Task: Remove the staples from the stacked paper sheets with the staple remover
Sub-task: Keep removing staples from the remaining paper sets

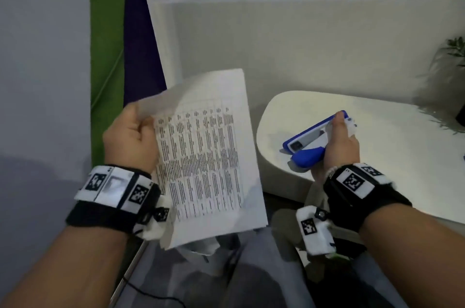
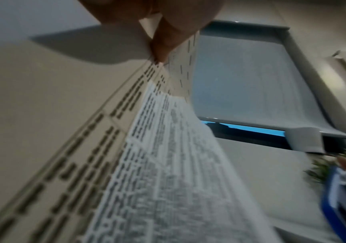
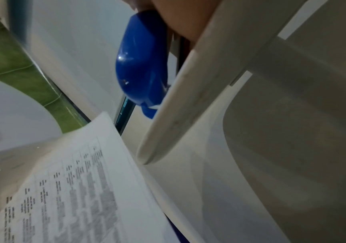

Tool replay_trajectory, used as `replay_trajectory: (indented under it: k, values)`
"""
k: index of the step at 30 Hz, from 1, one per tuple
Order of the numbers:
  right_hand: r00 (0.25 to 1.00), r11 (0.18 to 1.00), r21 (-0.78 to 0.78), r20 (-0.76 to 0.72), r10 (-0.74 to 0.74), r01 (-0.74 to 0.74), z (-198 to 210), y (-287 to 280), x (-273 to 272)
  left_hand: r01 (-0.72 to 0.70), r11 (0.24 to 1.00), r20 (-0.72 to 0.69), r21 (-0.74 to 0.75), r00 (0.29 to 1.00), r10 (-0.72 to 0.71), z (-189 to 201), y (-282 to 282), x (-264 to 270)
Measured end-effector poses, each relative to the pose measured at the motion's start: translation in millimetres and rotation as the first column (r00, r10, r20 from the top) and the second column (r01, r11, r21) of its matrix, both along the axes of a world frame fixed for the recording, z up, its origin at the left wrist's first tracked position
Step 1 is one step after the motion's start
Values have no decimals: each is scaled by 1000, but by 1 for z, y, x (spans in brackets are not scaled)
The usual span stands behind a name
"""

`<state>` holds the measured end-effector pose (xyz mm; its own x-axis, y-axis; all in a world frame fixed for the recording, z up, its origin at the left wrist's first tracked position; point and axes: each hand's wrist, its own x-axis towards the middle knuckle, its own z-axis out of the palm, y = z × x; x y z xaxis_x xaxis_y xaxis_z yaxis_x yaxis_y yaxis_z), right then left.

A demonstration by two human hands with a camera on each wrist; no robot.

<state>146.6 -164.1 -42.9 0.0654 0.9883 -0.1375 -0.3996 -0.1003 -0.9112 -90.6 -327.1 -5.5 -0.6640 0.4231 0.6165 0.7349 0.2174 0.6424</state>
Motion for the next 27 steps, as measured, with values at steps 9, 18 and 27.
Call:
replay_trajectory:
  k: [9, 18, 27]
  values:
    - [999, 999, 18, -24, 41, -40, -5, -3, 2, -120, 990, 133, -78, 983, 130, -37, -4, -12]
    - [997, 997, 29, -27, 68, -67, -7, -2, 2, -281, 957, 126, -78, 949, 289, -62, -14, -29]
    - [997, 997, 12, -12, 75, -75, -9, 1, 3, -358, 934, 102, 12, 929, 355, -31, -21, -45]
